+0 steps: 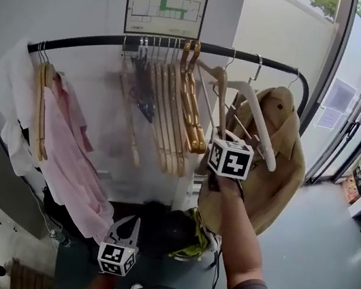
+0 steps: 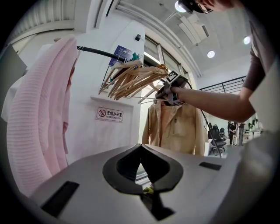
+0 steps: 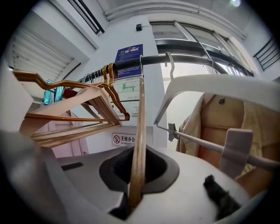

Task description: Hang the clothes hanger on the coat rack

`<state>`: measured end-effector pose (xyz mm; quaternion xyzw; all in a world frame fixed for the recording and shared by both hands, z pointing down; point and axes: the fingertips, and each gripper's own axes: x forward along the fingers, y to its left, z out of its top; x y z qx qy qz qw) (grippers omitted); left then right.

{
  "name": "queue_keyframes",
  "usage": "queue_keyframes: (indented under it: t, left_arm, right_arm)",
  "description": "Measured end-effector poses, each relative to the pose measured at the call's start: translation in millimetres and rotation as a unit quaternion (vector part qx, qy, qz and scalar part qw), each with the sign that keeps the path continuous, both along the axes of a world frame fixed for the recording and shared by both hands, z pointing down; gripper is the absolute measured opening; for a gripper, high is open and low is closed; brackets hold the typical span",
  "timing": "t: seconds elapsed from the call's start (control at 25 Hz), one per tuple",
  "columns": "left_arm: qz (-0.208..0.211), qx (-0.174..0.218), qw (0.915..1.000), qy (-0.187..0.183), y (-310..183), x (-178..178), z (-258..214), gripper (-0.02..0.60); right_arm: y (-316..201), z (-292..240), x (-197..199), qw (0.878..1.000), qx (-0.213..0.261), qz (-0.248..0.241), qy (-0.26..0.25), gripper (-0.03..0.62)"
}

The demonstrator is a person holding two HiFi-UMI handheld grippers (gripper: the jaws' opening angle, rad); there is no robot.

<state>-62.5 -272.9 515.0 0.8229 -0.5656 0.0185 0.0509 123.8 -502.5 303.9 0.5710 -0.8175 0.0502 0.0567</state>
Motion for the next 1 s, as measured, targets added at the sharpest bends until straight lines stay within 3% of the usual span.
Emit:
queue_keyframes:
  t: [0.28, 0.48, 0.72, 1.0]
  left_arm:
    - [0.008, -0.002, 1.0, 0.0, 0, 6, 0, 0.009]
    - [0.014, -0.002, 0.9999, -0.004, 2, 10, 0, 0.009]
    - [0.024, 0.0, 0.9997, -0.005, 0, 17, -2, 0.009]
    - [0.04, -0.002, 0.9992, -0.01, 0, 31, 0, 0.009]
  right_arm:
    - [3, -1, 0, 1.0, 0.006, -0.004, -0.005, 0.018]
    - [17, -10, 4, 0.998, 0.054, 0.012, -0.009, 0.023]
    - [42, -3, 2, 0.995, 0.098, 0.003, -0.027, 0.154]
    - [91, 24, 9, 0.993, 0.112, 0.0, -0.049, 0.173]
